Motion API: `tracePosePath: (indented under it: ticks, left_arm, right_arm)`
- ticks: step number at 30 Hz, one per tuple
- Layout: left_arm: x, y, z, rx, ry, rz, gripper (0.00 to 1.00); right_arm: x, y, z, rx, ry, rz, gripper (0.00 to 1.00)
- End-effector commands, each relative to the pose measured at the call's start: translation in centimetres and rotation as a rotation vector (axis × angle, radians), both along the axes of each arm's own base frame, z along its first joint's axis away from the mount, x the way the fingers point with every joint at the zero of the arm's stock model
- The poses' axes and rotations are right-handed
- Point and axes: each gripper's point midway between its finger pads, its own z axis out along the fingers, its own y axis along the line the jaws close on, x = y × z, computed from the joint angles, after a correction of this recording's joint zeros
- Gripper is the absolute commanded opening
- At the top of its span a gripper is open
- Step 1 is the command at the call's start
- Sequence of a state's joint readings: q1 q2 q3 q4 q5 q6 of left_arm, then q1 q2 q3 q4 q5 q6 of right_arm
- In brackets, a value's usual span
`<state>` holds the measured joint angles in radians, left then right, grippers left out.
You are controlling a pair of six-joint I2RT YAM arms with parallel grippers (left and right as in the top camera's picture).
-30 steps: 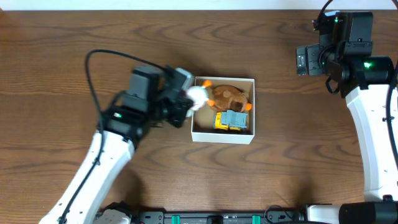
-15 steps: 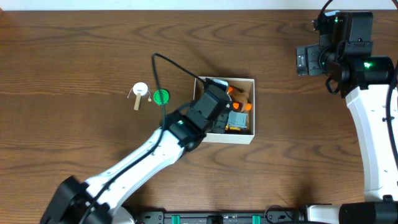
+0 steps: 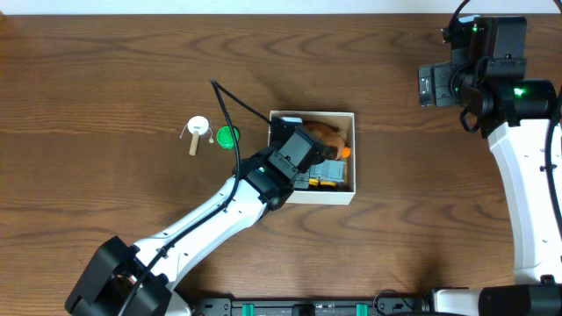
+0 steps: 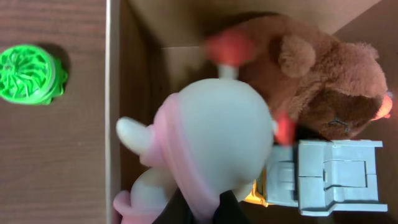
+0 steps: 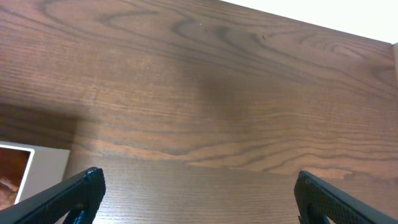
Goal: Pack container
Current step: 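Carry the plush right into the box and release it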
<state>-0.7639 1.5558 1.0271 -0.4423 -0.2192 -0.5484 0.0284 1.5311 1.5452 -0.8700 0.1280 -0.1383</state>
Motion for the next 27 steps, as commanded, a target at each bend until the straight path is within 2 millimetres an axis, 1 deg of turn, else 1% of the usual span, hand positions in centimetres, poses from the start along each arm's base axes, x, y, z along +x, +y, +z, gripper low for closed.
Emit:
tracePosePath:
  ticks: [1, 2, 3, 4, 6, 7, 10, 13, 17, 19, 21, 24, 25, 26, 27]
  left_arm:
    - [0.2, -0.3, 0.6, -0.041, -0.007, 0.032, 0.09]
    - [0.2, -0.4, 0.6, -0.045, -0.005, 0.03, 0.14]
    - [0.3, -0.4, 0.7, -0.046, -0.007, 0.03, 0.17]
    - [0.3, -0.5, 0.7, -0.049, -0.01, 0.03, 0.25]
    - [0.5, -0.6, 0.8, -0.055, -0.016, 0.029, 0.33]
    - [0.5, -0.7, 1.0, -0.059, -0.02, 0.029, 0.34]
    - [0.5, -0.9, 1.2, -0.074, -0.023, 0.023, 0.35]
    - [0.6, -1.0, 2.0, -0.08, -0.04, 0.011, 0.35]
    - [0.6, -1.0, 3.6, -0.103, -0.074, 0.0, 0.35]
    - [0.9, -0.6, 5.0, -0.085, -0.124, -0.021, 0.35]
    - [1.6, 1.0, 7.0, -0.013, -0.216, -0.015, 0.35]
    - [2.3, 4.9, 10.0, 0.099, -0.338, 0.094, 0.35]
    - [2.2, 6.2, 10.7, 0.123, -0.352, 0.125, 0.36]
    - [2.0, 7.8, 11.1, 0.139, -0.348, 0.157, 0.4]
    - [2.0, 8.6, 11.2, 0.143, -0.341, 0.175, 0.43]
  right_arm:
    - [0.0, -0.2, 0.5, 0.005, -0.014, -0.013, 0.99]
    - [0.0, -0.2, 0.5, 0.005, -0.014, -0.013, 0.99]
    - [0.0, -0.2, 0.5, 0.005, -0.014, -0.013, 0.99]
    - [0.0, -0.2, 0.5, 0.005, -0.014, -0.013, 0.99]
    - [0.0, -0.2, 0.5, 0.005, -0.014, -0.013, 0.99]
    - [0.0, -0.2, 0.5, 0.005, -0.014, -0.013, 0.99]
    - [0.0, -0.2, 0.5, 0.005, -0.014, -0.013, 0.99]
    - [0.0, -0.2, 0.5, 0.005, -0.014, -0.013, 0.99]
    - [0.0, -0.2, 0.5, 0.005, -0.014, -0.013, 0.99]
    - [0.0, -0.2, 0.5, 0.005, -0.014, -0.013, 0.99]
    - [0.0, -0.2, 0.5, 0.005, -0.014, -0.013, 0.99]
    - [0.0, -0.2, 0.5, 0.005, -0.014, -0.013, 0.99]
    - [0.0, -0.2, 0.5, 0.005, -0.014, -0.013, 0.99]
    - [0.0, -0.2, 0.5, 0.005, -0.014, -0.013, 0.99]
    - [0.0, -0.2, 0.5, 0.005, -0.014, -0.013, 0.99]
